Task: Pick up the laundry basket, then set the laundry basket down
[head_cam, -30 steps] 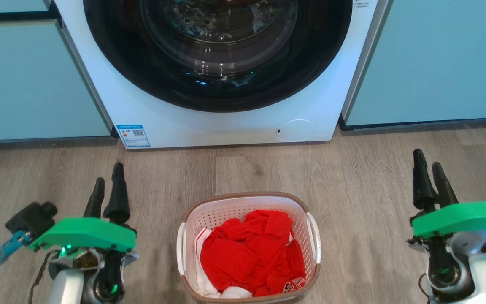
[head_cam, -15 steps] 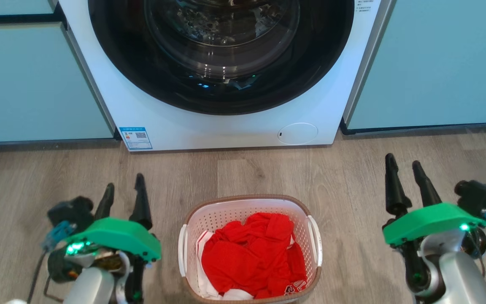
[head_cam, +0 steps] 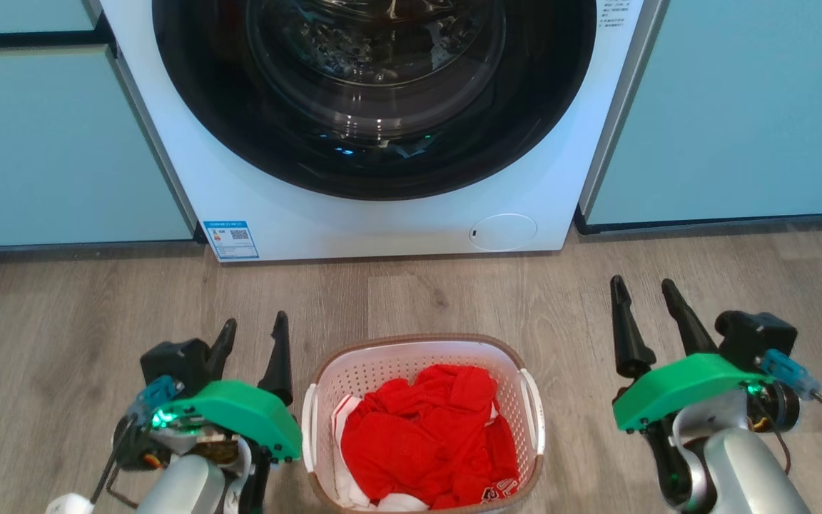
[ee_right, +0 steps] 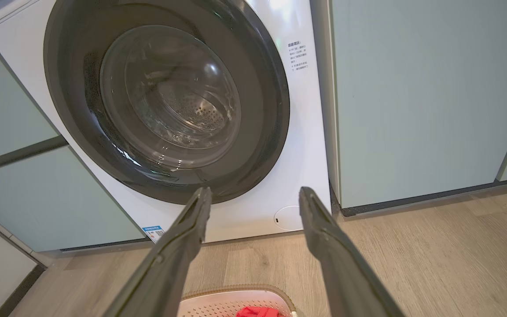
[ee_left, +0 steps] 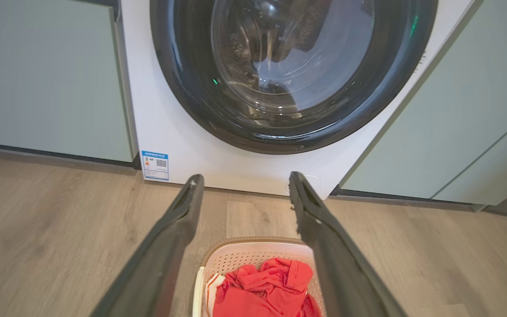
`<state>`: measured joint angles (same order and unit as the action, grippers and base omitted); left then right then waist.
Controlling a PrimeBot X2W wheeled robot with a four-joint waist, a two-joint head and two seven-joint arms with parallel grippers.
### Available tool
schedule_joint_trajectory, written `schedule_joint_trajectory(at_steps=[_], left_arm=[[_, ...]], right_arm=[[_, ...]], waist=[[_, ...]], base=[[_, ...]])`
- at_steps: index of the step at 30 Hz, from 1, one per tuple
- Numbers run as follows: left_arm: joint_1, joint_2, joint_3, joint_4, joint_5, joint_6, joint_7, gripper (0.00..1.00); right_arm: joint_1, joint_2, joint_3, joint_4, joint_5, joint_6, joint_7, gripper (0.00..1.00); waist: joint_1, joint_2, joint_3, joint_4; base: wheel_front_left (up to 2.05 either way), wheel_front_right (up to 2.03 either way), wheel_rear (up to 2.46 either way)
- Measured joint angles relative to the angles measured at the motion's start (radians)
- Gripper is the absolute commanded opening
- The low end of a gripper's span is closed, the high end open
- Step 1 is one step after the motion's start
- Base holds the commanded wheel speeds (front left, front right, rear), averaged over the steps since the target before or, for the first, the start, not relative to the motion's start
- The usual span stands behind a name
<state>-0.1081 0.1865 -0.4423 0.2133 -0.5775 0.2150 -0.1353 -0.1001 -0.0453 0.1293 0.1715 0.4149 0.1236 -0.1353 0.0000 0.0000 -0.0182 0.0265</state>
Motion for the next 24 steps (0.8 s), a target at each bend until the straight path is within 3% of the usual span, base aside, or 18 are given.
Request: schedule_joint_trajectory(at_steps=[6,13,18,24], left_arm=[[-0.004,-0.033,0.013,0.018,-0.046,-0.107,-0.018,1.00],[-0.003,-0.067,0.051,0.020,0.027,-0.181,-0.037,1.00],[-0.004,-0.090,0.085,-0.023,0.143,-0.179,-0.055,1.00],[-0.003,-0.104,0.135,-0.147,0.318,-0.088,-0.073,1.00]], right_arm=[[-0.003,0.000,0.016,0.030,-0.043,0.000,-0.020,1.00],[-0.030,0.000,0.035,0.042,-0.117,0.000,-0.040,1.00],[-0.037,0.000,0.044,0.042,-0.170,0.000,-0.053,1.00],[-0.037,0.000,0.054,0.019,-0.216,0.000,-0.071,1.00]], waist=[[0.0000,0.0000,-0.003,0.002],[0.0000,0.0000,-0.005,0.003],[0.0000,0.0000,-0.003,0.006],[0.0000,0.0000,0.002,0.009]], base=[[0.00,0.00,0.00],[0.00,0.00,0.00],[0.00,0.00,0.00],[0.00,0.00,0.00]])
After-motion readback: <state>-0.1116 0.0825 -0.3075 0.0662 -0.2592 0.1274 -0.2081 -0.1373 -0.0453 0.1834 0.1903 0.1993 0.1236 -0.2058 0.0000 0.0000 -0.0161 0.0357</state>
